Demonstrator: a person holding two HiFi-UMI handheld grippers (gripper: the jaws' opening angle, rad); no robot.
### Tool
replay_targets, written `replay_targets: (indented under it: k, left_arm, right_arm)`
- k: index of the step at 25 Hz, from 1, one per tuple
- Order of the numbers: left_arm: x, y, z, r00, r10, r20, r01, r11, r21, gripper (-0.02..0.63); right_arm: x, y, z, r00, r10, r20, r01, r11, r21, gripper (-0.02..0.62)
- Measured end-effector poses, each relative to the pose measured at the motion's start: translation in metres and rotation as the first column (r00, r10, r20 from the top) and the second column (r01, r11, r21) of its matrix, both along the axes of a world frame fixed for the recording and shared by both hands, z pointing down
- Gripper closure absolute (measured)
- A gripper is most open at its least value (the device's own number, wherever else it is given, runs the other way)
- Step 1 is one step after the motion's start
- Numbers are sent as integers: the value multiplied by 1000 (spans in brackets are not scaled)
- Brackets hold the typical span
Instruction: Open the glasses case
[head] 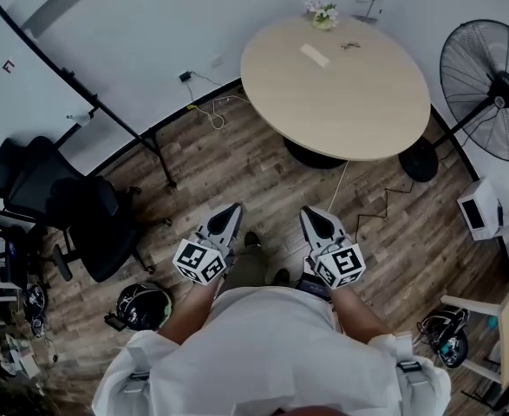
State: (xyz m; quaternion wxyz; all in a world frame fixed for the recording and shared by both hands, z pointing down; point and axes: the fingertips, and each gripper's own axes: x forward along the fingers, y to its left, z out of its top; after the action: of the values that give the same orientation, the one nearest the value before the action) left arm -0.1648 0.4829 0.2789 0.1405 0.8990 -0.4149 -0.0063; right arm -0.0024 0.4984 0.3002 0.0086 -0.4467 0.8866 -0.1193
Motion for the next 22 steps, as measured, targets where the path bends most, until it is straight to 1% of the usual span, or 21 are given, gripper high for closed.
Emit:
replay_targets:
  k: [3,8,13,18,22]
  left_arm:
    - [-3,-24,10,1000,4,-28,-4,1000,-17,595]
    - [-6,-78,13,998,30,-53,-30,1000,-5,595]
    - [-27,-150,3,996,54,-65,-53,999,13,595]
    - [-51,-215,-7,994,95,-53,-93,995,39,595]
    - [-71,-255,-5,993,106,-60,-103,994,44,595]
  right_arm:
    - [-3,-23,8,1000,-1,-10,1,1000,-12,569]
    - [-8,-80,8,999,10,-34,-10,1000,-14,569]
    - [-35,-153,-11,998,7,-55,-6,1000,17,569]
    - [-57,-221,-22,997,47,-54,-45,999,30,569]
    - [-70,-261,-29,996,77,-49,-75,996,44,569]
